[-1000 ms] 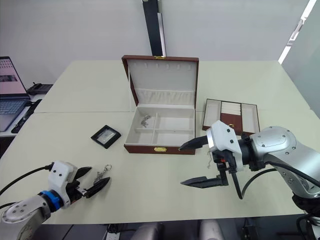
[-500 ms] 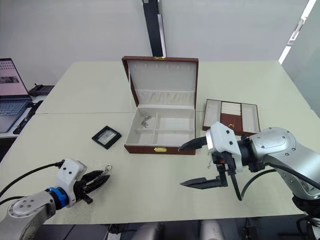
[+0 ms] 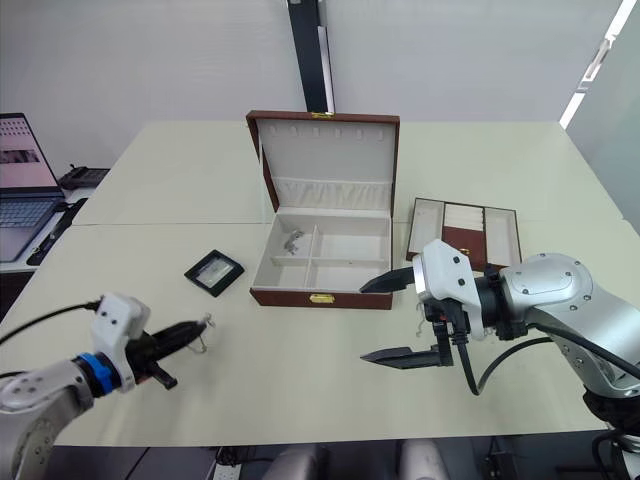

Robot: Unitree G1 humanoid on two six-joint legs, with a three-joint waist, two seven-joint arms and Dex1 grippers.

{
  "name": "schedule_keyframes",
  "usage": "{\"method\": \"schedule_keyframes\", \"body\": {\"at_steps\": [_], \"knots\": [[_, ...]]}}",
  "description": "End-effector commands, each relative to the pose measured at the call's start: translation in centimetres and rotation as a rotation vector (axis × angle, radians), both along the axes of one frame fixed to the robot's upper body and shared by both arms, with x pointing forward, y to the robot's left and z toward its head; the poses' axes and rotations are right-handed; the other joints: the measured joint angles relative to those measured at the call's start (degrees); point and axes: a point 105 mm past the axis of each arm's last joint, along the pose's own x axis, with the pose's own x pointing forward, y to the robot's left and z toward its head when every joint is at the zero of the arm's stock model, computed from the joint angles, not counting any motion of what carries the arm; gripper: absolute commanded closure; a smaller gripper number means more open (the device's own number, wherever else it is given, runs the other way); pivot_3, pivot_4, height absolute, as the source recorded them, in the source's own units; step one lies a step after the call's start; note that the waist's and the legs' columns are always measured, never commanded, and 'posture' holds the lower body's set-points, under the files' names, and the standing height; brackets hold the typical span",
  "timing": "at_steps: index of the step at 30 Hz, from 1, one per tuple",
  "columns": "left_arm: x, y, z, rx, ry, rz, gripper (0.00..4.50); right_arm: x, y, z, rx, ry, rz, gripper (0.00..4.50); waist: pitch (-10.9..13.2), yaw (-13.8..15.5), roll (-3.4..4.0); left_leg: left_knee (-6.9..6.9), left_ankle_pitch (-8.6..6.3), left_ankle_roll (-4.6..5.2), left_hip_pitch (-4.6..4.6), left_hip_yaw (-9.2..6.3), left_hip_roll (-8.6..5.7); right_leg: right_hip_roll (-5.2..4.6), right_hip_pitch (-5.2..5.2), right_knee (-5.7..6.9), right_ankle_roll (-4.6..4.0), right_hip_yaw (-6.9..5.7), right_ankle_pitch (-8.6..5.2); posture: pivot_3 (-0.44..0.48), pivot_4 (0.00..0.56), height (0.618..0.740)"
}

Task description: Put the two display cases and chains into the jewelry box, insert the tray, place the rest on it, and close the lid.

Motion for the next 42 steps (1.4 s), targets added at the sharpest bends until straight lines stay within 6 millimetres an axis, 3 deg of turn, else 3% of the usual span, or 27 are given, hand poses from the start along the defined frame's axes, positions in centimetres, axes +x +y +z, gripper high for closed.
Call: {"method": "schedule_keyframes", "body": {"at_steps": [1, 10, 16, 25, 31, 40, 41, 42], "knots": [[1.0, -0.7, 3.9, -0.006, -0.086, -0.113, 4.46, 0.1, -0.3, 0.7, 0.019, -0.049, -0.027, 0.00, 0.0, 0.1, -0.05, 0.00, 0.01, -0.03, -0.01, -0.01, 0.00, 0.00, -0.01, 0.00, 0.00, -0.02, 0.00, 0.000, 0.150, 0.740], [4.8, -5.7, 10.1, -0.041, -0.171, -0.403, 4.46, 0.9, 0.4, 1.0, 0.056, -0.090, -0.095, 0.00, 0.1, -0.2, -0.11, 0.00, 0.11, -0.20, -0.04, 0.02, -0.06, 0.07, -0.04, 0.03, 0.00, -0.03, 0.00, 0.000, 0.150, 0.740], [7.5, -7.7, 11.0, -0.029, -0.215, -0.480, 4.46, 2.1, 0.6, 1.2, 0.066, -0.122, -0.203, 0.00, 0.1, -0.4, -0.12, 0.00, 0.13, -0.22, -0.04, 0.04, -0.15, 0.18, -0.11, 0.09, 0.00, -0.01, 0.00, 0.000, 0.150, 0.740], [10.0, -9.0, 8.0, 0.068, -0.173, -0.533, 4.46, 2.9, 0.7, 0.9, 0.028, -0.117, -0.286, 0.00, 0.1, -0.4, -0.14, 0.04, 0.13, -0.24, -0.09, 0.01, -0.18, 0.18, -0.16, 0.10, -0.01, -0.01, 0.01, 0.000, 0.150, 0.740], [10.3, -9.7, 5.7, 0.152, -0.095, -0.539, 4.46, 3.1, 0.7, 0.8, 0.020, -0.120, -0.311, 0.00, 0.1, -0.4, -0.14, 0.05, 0.13, -0.23, -0.10, 0.01, -0.21, 0.17, -0.16, 0.11, -0.01, -0.01, 0.01, 0.000, 0.150, 0.740], [10.5, -9.8, 5.4, 0.231, -0.080, -0.516, 4.46, 3.7, 0.4, 0.7, 0.007, -0.134, -0.349, 0.00, 0.1, -0.4, -0.14, 0.07, 0.13, -0.23, -0.11, 0.00, -0.22, 0.17, -0.18, 0.17, -0.01, 0.00, 0.01, 0.000, 0.150, 0.740], [10.5, -9.7, 5.4, 0.240, -0.080, -0.520, 3.84, 3.7, 0.4, 0.7, 0.006, -0.134, -0.350, 0.00, 0.1, -0.4, -0.14, 0.08, 0.13, -0.23, -0.11, 0.00, -0.22, 0.17, -0.18, 0.17, -0.01, -0.01, 0.01, 0.000, 0.150, 0.740], [10.4, -9.7, 5.5, 0.244, -0.080, -0.521, 3.61, 3.7, 0.4, 0.7, 0.005, -0.133, -0.351, 0.00, 0.1, -0.4, -0.14, 0.08, 0.13, -0.23, -0.11, 0.01, -0.22, 0.17, -0.18, 0.17, -0.01, 0.00, 0.01, 0.000, 0.150, 0.740]]}}
